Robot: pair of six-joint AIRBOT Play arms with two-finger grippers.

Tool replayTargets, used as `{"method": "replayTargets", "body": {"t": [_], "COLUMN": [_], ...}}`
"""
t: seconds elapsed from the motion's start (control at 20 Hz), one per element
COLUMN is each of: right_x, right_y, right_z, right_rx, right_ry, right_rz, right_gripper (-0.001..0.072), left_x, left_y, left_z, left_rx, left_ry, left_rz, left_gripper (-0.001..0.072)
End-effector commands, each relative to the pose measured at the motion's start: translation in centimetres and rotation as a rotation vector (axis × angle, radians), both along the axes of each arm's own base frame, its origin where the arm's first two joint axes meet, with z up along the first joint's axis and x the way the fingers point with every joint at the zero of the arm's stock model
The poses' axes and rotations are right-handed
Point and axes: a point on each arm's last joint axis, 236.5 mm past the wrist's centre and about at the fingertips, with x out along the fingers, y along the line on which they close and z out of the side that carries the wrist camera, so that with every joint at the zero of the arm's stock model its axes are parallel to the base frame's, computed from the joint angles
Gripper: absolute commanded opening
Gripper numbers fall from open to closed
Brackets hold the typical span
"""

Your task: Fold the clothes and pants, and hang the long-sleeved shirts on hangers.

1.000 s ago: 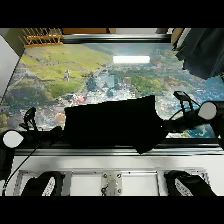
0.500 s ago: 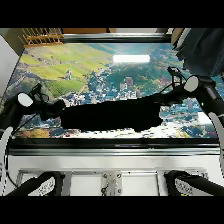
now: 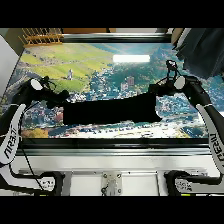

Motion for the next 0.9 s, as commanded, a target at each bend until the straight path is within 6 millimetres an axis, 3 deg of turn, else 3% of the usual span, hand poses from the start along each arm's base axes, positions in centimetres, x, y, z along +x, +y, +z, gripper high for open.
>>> {"method": "replayTargets", "body": {"t": [0.0, 0.1, 0.15, 0.2, 0.25, 0.4, 0.5, 0.6, 0.65, 0.75, 0.85], "right_x": [1.3, 1.5, 1.7, 1.9, 2.1, 1.6, -0.6, -3.4, -4.6, -5.9, -7.0], "right_y": [0.4, 1.1, 1.4, 1.7, 1.8, 0.4, -1.8, -4.4, -5.7, -7.2, -6.4], "right_z": [-1.6, -2.2, -2.2, -2.0, -1.6, 0.4, 0.9, 0.0, -0.7, -2.2, -3.8], "right_rx": [0.034, 0.077, 0.097, 0.12, 0.134, 0.159, 0.176, 0.217, 0.242, 0.306, 0.394], "right_ry": [-0.01, 0.001, -0.001, -0.008, -0.016, -0.004, 0.053, 0.151, 0.187, 0.221, 0.234], "right_rz": [-0.027, -0.045, -0.053, -0.064, -0.061, -0.025, 0.06, 0.093, 0.089, 0.05, 0.058], "right_gripper": [0.0017, 0.0031, 0.0162, 0.0508, 0.0675, 0.0675, 0.0689, 0.0711, 0.072, 0.072, 0.072], "left_x": [1.3, 2.0, 2.4, 2.9, 3.4, 4.3, 3.9, 2.5, 1.8, 0.4, -1.1], "left_y": [-1.4, -2.1, -2.1, -2.1, -1.9, -1.1, -1.2, -2.1, -2.7, -4.3, -5.9], "left_z": [-1.3, -1.6, -1.5, -1.0, -0.4, 2.8, 4.9, 5.8, 5.9, 5.7, 5.0], "left_rx": [0.001, 0.003, 0.002, 0.003, 0.004, 0.004, 0.015, 0.027, 0.029, 0.028, 0.028], "left_ry": [0.012, 0.01, 0.001, -0.013, -0.028, -0.077, -0.125, -0.149, -0.161, -0.177, -0.177], "left_rz": [-0.035, -0.052, -0.051, -0.051, -0.05, -0.047, -0.074, -0.114, -0.121, -0.145, -0.176], "left_gripper": [0.0012, 0.0014, 0.017, 0.0468, 0.0539, 0.0539, 0.0505, 0.0062, 0.0012, 0.0012, 0.0012]}}
